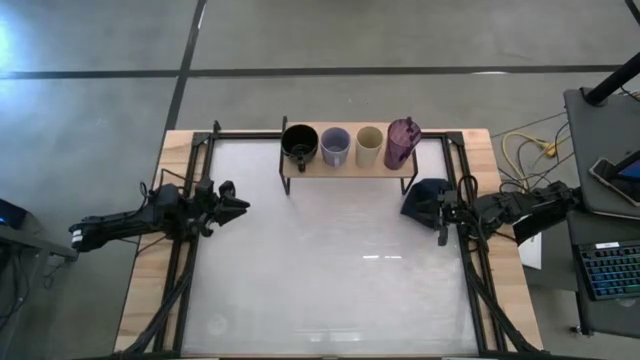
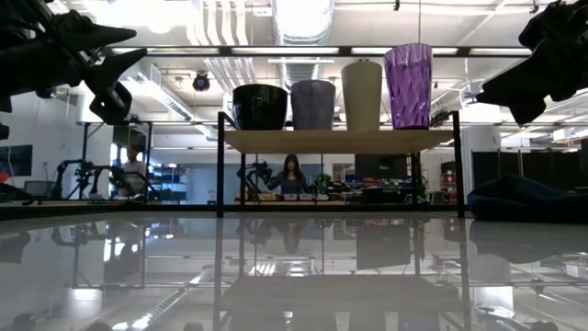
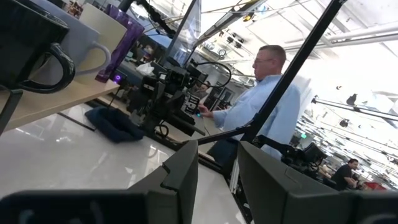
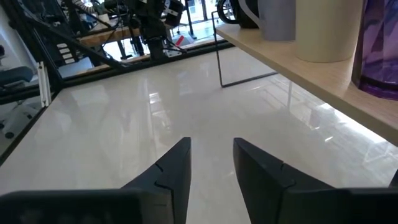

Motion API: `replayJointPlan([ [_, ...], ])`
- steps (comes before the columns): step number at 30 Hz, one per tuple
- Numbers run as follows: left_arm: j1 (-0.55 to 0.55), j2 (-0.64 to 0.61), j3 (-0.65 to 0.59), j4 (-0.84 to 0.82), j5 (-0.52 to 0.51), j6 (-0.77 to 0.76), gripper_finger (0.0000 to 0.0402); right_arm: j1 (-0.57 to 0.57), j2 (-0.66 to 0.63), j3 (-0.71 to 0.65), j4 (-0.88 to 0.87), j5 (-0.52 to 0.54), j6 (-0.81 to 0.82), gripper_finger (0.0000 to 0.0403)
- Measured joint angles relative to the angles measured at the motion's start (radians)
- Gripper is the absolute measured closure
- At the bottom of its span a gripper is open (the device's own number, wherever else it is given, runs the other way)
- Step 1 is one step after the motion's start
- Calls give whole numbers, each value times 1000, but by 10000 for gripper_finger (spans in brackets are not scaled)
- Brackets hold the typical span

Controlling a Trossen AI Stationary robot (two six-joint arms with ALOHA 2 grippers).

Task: Stack small to large cups/mugs on shelf
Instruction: Return to Home Position

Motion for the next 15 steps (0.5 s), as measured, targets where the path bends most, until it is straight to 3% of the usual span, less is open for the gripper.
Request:
replayJointPlan([
  [15,0,-1,0,1,0,0,301,0,0,0,0,0,0,288],
])
